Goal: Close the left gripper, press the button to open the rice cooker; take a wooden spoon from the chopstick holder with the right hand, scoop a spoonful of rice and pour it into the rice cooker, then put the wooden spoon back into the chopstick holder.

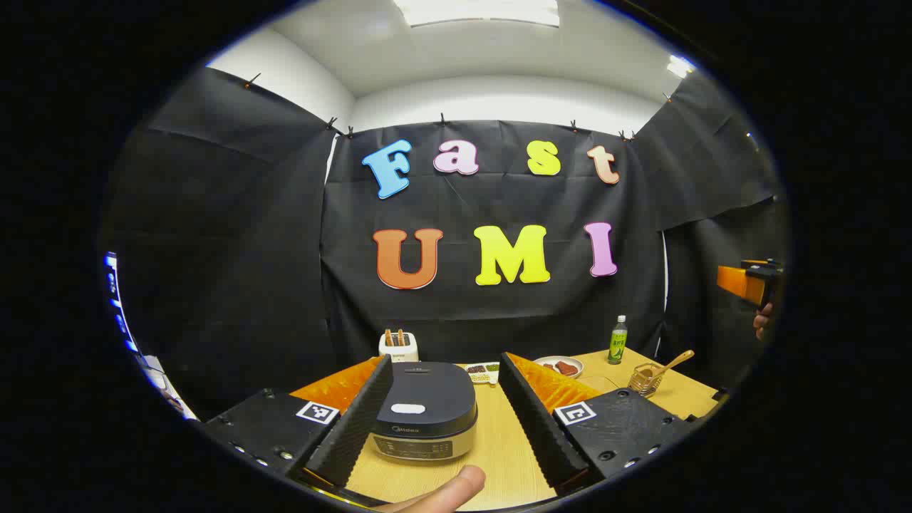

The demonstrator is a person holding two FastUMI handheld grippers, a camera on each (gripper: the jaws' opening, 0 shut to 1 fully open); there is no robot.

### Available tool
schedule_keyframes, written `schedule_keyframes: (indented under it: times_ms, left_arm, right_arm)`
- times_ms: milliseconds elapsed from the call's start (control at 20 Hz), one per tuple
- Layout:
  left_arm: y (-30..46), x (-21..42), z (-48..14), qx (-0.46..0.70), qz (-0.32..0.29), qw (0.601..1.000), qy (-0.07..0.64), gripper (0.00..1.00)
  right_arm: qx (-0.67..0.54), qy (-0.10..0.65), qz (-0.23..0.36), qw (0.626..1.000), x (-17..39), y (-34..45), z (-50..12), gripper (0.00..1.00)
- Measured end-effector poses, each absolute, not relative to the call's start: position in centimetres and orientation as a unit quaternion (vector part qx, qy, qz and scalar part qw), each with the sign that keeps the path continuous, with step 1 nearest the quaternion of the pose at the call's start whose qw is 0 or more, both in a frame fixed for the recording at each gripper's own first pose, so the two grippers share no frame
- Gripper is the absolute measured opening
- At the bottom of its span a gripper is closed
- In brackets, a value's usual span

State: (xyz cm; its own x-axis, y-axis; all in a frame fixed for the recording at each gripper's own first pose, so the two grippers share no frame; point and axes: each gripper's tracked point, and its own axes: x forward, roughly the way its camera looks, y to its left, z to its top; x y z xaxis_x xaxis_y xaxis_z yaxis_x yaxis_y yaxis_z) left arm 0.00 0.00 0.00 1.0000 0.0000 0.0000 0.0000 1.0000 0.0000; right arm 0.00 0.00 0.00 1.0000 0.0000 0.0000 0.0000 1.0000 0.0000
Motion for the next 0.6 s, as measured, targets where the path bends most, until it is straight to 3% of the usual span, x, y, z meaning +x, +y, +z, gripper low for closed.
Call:
schedule_keyframes:
  times_ms: [600]
  left_arm:
    - [-0.8, 0.3, -0.6, -0.008, -0.011, 1.0, 0.024, 0.95]
  right_arm:
    - [0.005, 0.013, -0.005, 1.0, 0.3, -2.7, -1.1, 1.0]
